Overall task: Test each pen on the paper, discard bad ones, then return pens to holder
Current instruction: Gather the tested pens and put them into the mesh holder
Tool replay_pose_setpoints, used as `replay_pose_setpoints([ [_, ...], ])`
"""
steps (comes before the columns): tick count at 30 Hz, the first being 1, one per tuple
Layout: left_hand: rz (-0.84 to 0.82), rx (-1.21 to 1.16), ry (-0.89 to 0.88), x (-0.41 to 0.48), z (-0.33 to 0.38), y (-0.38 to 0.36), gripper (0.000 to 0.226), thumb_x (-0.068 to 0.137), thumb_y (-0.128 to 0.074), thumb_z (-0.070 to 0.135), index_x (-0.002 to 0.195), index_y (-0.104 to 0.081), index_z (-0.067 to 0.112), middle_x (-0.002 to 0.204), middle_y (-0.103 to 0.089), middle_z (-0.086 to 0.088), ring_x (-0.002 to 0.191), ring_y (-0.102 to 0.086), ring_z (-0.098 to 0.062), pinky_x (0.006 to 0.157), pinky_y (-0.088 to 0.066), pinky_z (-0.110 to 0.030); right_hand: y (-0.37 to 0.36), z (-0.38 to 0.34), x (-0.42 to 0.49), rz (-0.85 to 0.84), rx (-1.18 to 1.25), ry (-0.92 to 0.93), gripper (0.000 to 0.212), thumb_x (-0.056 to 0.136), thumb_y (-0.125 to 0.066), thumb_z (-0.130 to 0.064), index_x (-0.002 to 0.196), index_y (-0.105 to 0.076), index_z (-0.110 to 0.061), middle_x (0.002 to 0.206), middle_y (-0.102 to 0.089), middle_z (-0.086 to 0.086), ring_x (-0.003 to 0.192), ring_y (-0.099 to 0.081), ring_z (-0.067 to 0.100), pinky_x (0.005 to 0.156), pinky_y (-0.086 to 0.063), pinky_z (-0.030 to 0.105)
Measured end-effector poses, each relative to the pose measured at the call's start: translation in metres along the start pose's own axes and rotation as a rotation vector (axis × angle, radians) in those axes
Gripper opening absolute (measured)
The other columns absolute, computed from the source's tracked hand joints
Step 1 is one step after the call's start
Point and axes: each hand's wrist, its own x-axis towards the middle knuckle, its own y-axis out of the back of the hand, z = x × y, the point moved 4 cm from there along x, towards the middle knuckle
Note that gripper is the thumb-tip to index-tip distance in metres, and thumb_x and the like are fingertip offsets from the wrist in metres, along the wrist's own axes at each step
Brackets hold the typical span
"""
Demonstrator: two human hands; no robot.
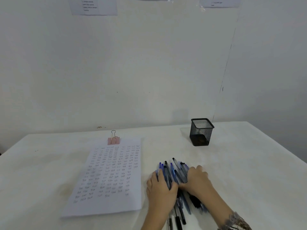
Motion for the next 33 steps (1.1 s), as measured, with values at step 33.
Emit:
replay_pose_setpoints([
  [33, -0.046, 0.235, 0.107, 0.0, 0.015, -0.011, 0.098, 0.079, -0.051, 0.06, 0.146, 0.004, 0.013, 0.152, -0.003, -0.016, 0.139, -0.004, -0.033, 0.113, -0.009, -0.043, 0.036, 0.015, 0.017, 0.02, 0.936, 0.187, 0.024, 0.075, -0.058, 0.003, 0.088, -0.045, -0.012, 0.073, -0.053, 0.009, 0.052, -0.057, 0.022, 0.055, -0.048, 0.032],
])
